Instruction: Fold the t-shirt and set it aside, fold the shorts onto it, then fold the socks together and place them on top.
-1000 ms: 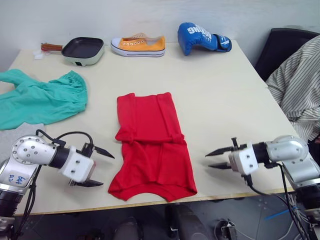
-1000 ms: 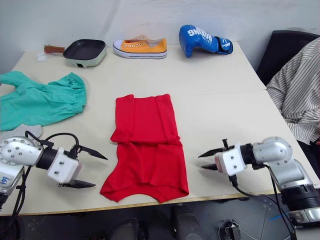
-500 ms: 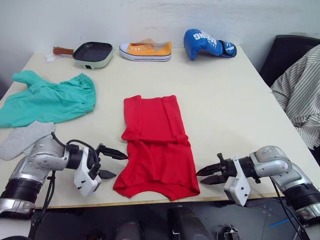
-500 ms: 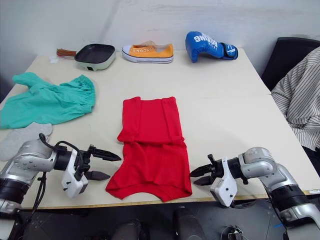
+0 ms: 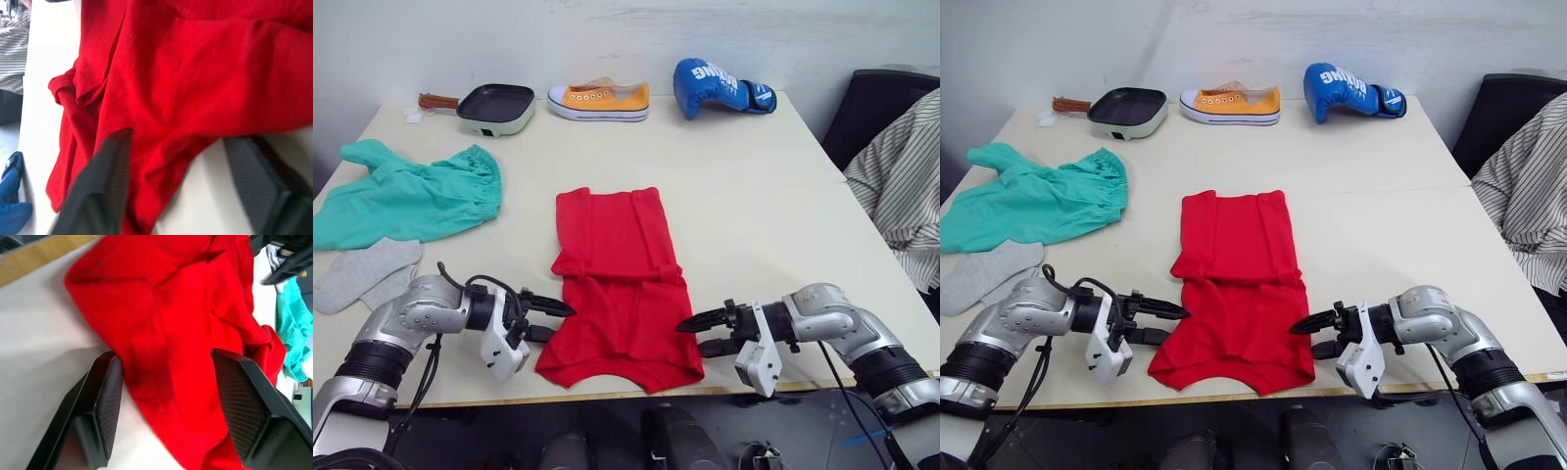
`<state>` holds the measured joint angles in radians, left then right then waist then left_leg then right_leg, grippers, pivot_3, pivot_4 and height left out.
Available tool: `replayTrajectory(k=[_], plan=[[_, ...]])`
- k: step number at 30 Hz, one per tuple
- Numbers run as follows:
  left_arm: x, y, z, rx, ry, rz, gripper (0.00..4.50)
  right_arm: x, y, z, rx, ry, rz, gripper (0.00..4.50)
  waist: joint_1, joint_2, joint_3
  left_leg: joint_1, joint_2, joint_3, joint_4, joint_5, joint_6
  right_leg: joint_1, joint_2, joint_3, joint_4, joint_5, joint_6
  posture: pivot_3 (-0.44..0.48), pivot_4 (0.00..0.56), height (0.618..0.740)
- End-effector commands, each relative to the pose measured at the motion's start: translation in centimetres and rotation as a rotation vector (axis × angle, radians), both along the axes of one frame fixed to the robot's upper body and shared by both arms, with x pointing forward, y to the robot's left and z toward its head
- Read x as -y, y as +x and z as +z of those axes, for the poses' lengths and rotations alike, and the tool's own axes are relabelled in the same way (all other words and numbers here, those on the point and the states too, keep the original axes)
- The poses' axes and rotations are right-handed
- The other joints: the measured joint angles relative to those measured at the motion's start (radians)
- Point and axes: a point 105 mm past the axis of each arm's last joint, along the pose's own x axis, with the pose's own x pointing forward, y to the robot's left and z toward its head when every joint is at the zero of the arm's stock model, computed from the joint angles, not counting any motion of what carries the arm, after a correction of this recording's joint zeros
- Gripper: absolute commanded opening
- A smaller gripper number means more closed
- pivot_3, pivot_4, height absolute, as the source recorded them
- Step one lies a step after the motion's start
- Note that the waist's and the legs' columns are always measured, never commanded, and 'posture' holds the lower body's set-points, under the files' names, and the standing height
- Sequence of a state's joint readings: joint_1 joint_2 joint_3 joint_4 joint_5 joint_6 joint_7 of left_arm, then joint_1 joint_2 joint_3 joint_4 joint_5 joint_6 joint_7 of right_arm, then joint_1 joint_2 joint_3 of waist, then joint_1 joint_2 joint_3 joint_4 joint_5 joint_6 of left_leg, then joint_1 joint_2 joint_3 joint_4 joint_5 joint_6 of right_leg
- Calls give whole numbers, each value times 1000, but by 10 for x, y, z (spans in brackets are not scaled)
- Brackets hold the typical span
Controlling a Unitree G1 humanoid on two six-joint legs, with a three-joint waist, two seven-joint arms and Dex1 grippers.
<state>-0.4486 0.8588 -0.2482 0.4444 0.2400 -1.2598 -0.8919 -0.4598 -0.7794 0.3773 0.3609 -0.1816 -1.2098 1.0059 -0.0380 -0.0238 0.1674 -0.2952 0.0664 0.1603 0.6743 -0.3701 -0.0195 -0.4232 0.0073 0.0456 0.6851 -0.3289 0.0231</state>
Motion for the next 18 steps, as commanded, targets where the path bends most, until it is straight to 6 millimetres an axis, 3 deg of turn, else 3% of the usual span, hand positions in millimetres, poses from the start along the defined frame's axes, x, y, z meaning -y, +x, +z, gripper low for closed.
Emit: replayTrajectory(k=[1,6,12,18], plan=[[5,-1,-7,-51,-11,15,1552,-6,2,-6,-70,13,-39,1851,0,0,0,0,0,1,0,0,0,0,0,0,0,0,0,0,150,740],[11,-10,-6,-226,-127,107,0,-15,-5,9,-128,101,-45,54,-1,0,0,-2,0,4,-1,0,0,-6,0,3,3,0,0,0,150,740],[11,-48,-3,-451,-138,142,0,-18,-28,31,-453,198,-158,23,-13,-1,1,-4,0,3,-8,0,-2,-10,0,3,3,-4,-3,0,150,740],[19,-89,1,-758,-197,253,0,-3,-61,34,-763,170,-256,23,-18,-2,2,-4,0,-1,-10,-1,-2,-7,0,2,0,-5,-2,0,150,740]])
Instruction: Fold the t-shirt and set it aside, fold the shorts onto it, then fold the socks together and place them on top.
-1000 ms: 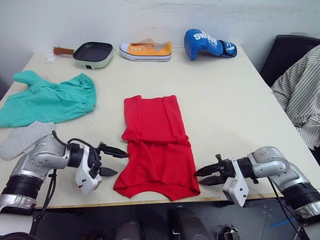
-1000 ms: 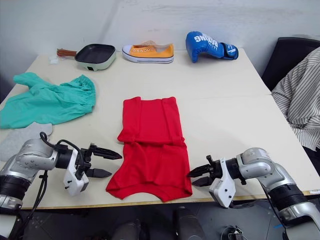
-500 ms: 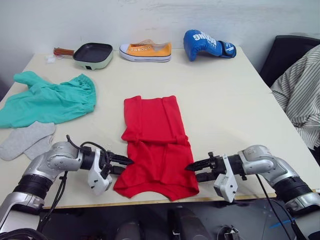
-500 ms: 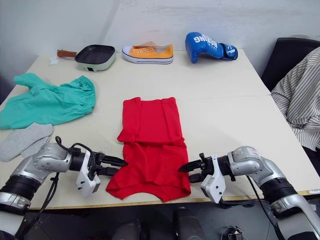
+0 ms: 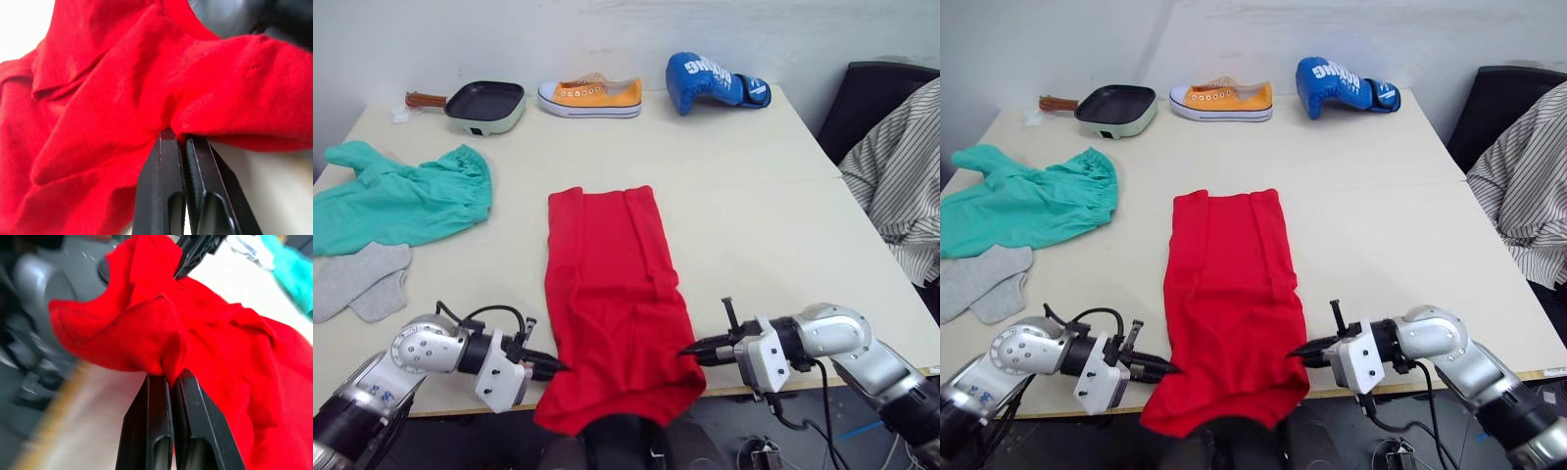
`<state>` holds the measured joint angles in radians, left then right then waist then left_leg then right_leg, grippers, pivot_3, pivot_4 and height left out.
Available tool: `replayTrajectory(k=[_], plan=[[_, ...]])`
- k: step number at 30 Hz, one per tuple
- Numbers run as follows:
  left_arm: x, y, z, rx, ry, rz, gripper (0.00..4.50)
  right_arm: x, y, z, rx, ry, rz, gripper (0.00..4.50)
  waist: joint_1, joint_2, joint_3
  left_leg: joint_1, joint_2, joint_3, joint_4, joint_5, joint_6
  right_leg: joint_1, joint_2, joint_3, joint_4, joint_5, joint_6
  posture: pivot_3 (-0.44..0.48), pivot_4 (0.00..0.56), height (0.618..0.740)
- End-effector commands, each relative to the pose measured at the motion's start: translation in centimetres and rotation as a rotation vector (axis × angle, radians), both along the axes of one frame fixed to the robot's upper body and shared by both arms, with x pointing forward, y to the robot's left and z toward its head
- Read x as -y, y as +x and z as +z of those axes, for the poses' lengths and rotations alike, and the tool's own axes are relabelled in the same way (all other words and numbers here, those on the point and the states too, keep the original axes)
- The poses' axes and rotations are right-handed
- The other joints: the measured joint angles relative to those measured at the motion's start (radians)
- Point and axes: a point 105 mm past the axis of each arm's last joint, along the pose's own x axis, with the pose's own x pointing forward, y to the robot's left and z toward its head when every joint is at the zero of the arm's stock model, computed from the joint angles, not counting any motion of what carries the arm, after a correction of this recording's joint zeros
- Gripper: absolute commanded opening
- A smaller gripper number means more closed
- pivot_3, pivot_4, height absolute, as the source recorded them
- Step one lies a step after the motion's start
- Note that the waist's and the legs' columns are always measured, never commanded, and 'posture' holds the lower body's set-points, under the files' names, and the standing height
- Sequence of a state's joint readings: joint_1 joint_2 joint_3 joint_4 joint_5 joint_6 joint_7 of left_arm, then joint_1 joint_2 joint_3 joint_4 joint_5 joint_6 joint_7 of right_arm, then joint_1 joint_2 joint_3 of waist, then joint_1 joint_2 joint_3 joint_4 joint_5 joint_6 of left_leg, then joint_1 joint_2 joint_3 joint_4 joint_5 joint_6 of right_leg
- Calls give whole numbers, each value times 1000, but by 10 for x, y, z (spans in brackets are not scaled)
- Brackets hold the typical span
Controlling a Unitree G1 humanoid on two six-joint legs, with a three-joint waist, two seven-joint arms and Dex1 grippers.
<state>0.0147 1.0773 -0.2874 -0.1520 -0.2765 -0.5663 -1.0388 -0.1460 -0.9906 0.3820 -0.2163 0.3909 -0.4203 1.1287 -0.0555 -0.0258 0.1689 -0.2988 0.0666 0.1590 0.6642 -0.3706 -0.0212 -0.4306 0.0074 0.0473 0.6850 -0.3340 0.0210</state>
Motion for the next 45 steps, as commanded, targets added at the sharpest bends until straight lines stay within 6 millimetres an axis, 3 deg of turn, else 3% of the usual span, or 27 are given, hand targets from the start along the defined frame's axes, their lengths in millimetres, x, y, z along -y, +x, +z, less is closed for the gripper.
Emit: replayTrajectory(k=[1,5,8,11,17,21,24,27,31,35,39,45], plan=[[9,-17,14,-174,-69,71,0,4,-18,16,-167,23,-16,23,0,0,0,-1,0,-1,0,0,0,0,0,0,-1,0,0,0,150,740],[10,-25,18,-313,-86,139,0,14,-32,16,-309,-24,-17,23,0,-2,1,0,0,-5,0,0,0,3,0,-4,-3,0,1,0,150,740],[13,-3,28,-286,-181,284,0,22,-21,17,-289,-30,-66,23,2,-3,1,-1,-1,-8,0,0,0,5,1,-5,-6,0,2,0,150,740],[11,37,43,-285,-344,500,0,19,11,31,-251,31,-139,23,1,-7,4,-2,-1,-8,1,0,0,5,1,-5,-8,2,4,0,150,740],[-11,101,67,-345,-568,805,0,-9,89,77,-185,179,-214,23,-4,-8,5,-4,-1,-8,1,1,-1,3,2,-5,-8,4,4,0,150,740],[-20,130,68,-396,-633,971,0,-25,130,78,-177,199,-254,23,-1,-8,5,-7,0,-9,0,1,-2,1,2,-8,-9,2,1,0,150,740],[-10,146,64,-437,-654,1016,0,-40,168,72,-309,235,-343,23,-4,-7,5,-10,0,-8,1,1,-1,-1,1,-9,-9,1,1,0,150,740],[-3,160,69,-452,-691,1047,0,-44,187,67,-374,243,-410,23,-4,-7,5,-19,0,-9,4,1,-2,-11,0,-10,-5,2,1,0,150,740],[-4,175,68,-517,-723,1116,0,-42,202,61,-460,237,-488,23,-8,-7,6,-26,1,-10,15,1,-2,-15,-1,-13,0,2,1,0,150,740],[-21,186,64,-610,-795,1250,0,-41,213,54,-574,240,-597,23,-29,-7,6,-26,0,-11,16,1,-2,-15,-2,-13,4,2,1,0,150,740],[-39,190,63,-682,-872,1335,0,-41,218,52,-627,264,-661,23,-40,-7,6,-25,0,-12,16,2,-3,-15,-2,-13,7,2,1,0,150,740],[-44,190,60,-798,-910,1367,0,-45,227,50,-715,312,-777,23,-49,-7,6,-26,0,-12,16,2,-4,-16,-2,-14,7,1,1,0,150,740]])
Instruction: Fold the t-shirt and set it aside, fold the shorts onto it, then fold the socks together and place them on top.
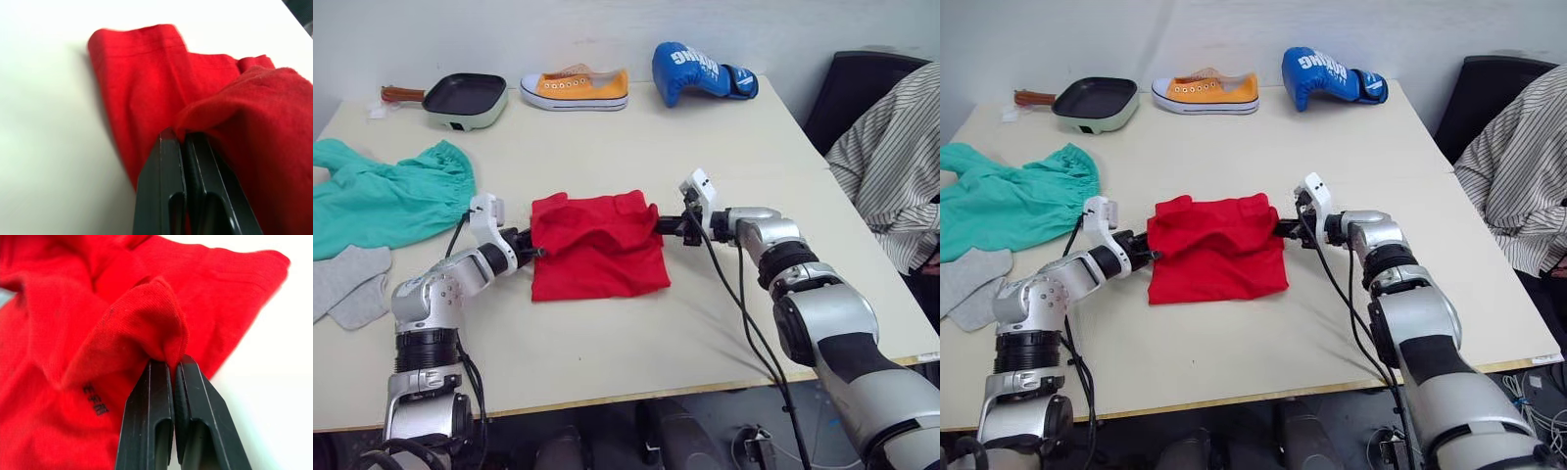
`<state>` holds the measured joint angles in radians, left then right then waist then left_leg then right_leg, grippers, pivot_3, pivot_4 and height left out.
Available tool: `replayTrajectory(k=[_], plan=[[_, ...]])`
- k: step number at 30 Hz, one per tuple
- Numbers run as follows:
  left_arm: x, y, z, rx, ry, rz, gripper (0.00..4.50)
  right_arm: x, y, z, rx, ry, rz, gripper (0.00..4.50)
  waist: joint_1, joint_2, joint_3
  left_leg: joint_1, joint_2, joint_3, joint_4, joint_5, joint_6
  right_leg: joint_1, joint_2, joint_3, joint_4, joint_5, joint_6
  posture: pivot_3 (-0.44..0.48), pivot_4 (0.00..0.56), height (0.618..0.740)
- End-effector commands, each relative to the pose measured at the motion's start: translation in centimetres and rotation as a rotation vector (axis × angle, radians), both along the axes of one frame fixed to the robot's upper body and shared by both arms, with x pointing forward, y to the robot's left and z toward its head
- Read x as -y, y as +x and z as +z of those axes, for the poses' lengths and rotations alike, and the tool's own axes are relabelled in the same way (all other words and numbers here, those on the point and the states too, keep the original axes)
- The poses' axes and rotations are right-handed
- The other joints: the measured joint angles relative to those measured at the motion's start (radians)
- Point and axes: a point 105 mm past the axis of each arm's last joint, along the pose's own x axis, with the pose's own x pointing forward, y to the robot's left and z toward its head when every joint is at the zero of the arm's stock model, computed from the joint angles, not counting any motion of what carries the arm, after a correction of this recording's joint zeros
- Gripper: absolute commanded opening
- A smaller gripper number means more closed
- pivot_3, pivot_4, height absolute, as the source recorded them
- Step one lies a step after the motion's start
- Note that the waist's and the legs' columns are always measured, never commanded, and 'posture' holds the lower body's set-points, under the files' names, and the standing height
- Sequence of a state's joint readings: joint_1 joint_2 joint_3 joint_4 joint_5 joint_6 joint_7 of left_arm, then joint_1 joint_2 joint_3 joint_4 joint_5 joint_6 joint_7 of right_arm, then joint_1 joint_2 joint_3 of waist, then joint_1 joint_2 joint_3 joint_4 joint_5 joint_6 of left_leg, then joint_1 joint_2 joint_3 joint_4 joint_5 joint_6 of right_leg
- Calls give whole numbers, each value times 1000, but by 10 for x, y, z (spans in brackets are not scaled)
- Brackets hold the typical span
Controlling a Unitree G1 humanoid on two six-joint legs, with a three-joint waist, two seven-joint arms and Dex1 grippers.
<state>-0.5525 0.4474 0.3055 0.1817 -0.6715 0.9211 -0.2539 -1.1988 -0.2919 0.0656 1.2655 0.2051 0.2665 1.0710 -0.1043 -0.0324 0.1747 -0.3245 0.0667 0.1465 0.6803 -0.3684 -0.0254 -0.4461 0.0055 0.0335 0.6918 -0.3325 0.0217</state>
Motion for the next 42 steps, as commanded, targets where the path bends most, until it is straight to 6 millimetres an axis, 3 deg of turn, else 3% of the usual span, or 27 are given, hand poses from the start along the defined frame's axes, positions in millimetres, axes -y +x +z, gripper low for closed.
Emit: replayTrajectory(k=[1,4,9,12,15,23,24,26,28,31,34,38,42], plan=[[0,4,11,-12,-84,10,0,-4,10,15,3,23,-79,23,-1,0,0,0,0,0,0,0,0,0,0,0,0,0,0,0,150,740],[1,9,10,-31,-103,18,0,-4,14,15,11,18,-117,23,-2,0,0,0,0,0,0,0,0,0,0,0,0,0,0,0,150,740],[12,8,9,-34,-39,-53,0,-13,18,31,71,61,-123,23,-6,0,0,-1,0,0,0,0,-1,0,0,-1,0,0,0,0,150,740],[12,5,11,-20,-42,-75,719,-11,21,35,44,81,-158,727,-7,0,0,-1,0,-1,0,0,-1,0,0,-1,0,0,0,0,150,740],[5,4,22,14,-43,-67,1640,-3,22,40,62,49,-157,1724,-7,0,0,0,0,-1,-1,0,-1,0,0,-1,0,0,0,0,150,740],[-42,-5,69,137,-5,11,4263,50,21,51,209,-155,-157,4499,-7,1,0,-3,0,-1,-1,0,-1,-3,0,-1,-1,0,0,0,150,740],[-44,-8,77,165,11,4,4482,54,17,56,251,-163,-128,4500,-6,1,0,-4,0,-1,-1,0,-2,-3,0,-1,-2,0,0,0,150,740],[-40,-18,90,236,93,-63,4482,53,3,67,391,-178,-11,4500,-6,1,0,-5,0,-2,-1,0,-2,-3,0,-2,-2,0,0,0,150,740],[-24,-35,92,297,219,-193,4482,48,-24,66,506,-228,155,4500,-5,1,0,-6,0,-3,-2,0,-3,-3,0,-3,-2,0,0,0,150,740],[5,-69,81,365,428,-445,4482,34,-70,47,649,-334,375,4500,-4,1,1,-7,0,-5,-4,-1,-3,-3,0,-4,-3,0,0,0,150,740],[24,-99,55,397,633,-683,4482,23,-97,27,739,-416,481,4500,-8,4,2,-7,0,-5,-7,-1,-4,-4,1,-3,-8,0,1,0,150,740],[26,-101,19,412,915,-796,4482,10,-107,1,825,-507,539,4500,-3,5,3,-6,-1,-4,-1,-1,-4,-4,1,-1,-5,0,0,0,150,740],[23,-90,4,462,1071,-798,4482,3,-103,-13,887,-564,541,4500,7,5,3,-1,-1,-2,0,-1,-2,1,1,1,-4,0,0,0,150,740]])
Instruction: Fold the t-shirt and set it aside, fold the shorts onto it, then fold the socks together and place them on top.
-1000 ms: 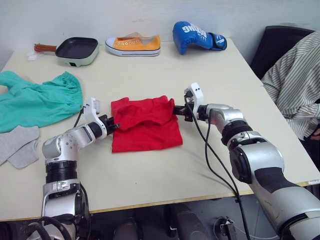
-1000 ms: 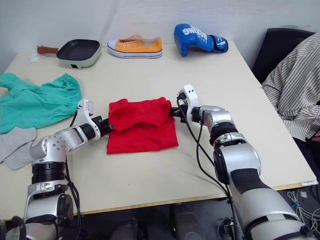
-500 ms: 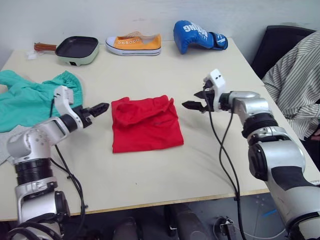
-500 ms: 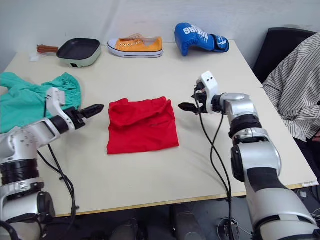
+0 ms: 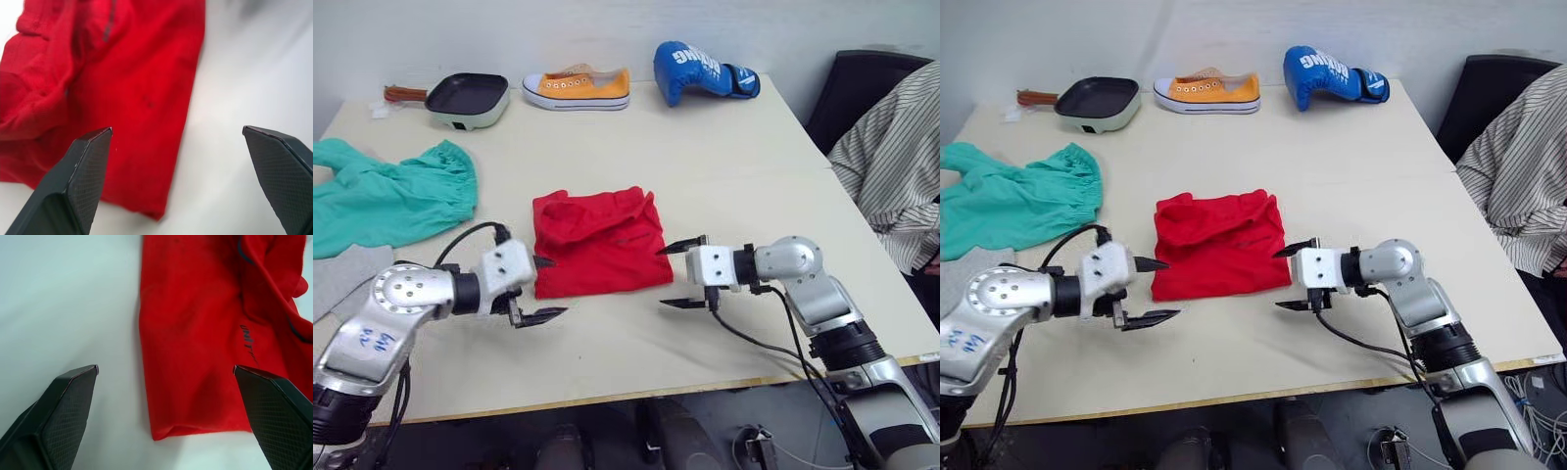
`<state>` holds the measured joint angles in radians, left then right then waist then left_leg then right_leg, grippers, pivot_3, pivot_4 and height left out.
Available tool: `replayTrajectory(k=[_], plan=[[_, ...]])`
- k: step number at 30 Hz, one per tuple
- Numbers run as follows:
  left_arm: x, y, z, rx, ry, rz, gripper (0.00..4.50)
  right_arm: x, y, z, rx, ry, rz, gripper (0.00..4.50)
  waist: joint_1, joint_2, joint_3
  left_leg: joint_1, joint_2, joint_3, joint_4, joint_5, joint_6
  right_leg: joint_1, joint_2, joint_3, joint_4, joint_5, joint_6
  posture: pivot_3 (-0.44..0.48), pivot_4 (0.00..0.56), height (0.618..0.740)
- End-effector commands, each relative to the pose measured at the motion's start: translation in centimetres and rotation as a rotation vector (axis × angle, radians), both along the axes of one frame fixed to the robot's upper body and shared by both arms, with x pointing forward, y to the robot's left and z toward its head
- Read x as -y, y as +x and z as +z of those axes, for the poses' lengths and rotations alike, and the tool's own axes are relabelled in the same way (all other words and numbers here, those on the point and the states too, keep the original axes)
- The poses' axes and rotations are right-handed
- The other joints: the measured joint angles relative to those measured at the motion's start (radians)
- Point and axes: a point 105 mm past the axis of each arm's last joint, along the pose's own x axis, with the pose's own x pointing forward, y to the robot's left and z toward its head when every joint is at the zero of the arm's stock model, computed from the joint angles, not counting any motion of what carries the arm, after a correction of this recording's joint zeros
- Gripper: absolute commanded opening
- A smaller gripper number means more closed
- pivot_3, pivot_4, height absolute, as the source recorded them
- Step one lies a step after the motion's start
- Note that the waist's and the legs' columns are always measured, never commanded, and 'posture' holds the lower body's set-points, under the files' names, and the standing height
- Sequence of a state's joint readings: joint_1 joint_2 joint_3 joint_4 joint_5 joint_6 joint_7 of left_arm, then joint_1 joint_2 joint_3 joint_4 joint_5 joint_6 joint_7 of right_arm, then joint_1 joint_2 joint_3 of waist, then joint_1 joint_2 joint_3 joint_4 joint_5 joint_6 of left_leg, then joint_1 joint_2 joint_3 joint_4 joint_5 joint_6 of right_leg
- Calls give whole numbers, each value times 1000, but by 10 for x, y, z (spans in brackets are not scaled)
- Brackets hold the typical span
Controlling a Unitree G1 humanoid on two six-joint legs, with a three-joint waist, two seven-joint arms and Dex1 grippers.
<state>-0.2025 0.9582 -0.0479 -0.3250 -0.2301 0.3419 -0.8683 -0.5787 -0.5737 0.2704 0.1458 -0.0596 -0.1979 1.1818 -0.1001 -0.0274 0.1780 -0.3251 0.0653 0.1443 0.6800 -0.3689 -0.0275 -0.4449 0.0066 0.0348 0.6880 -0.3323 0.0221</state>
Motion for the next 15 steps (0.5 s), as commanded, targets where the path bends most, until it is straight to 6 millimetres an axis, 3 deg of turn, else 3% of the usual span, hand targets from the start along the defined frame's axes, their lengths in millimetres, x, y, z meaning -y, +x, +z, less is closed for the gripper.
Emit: replayTrajectory(k=[1,3,6,11,15], plan=[[-2,9,-7,105,86,-19,4482,-10,5,-3,109,-14,9,4500,7,0,0,0,0,0,0,0,1,0,0,0,0,0,0,0,150,740],[-4,10,-22,94,117,-29,4500,-11,16,-8,139,-18,-38,4125,10,0,0,1,0,2,-1,-1,2,0,0,1,0,0,0,0,150,740],[-3,14,-29,80,104,-38,3851,-6,19,-15,133,-32,-54,3215,15,0,0,3,1,4,-1,-1,2,0,1,3,0,0,0,0,150,740],[1,20,-32,76,71,-36,2325,1,12,-19,105,-42,-37,1522,27,-1,0,4,0,4,1,0,3,2,0,3,2,0,0,0,150,740],[7,10,-35,-19,20,-100,1074,6,-5,-15,-38,13,-47,99,34,-1,0,4,1,4,1,-1,3,2,0,2,2,0,0,0,150,740]])
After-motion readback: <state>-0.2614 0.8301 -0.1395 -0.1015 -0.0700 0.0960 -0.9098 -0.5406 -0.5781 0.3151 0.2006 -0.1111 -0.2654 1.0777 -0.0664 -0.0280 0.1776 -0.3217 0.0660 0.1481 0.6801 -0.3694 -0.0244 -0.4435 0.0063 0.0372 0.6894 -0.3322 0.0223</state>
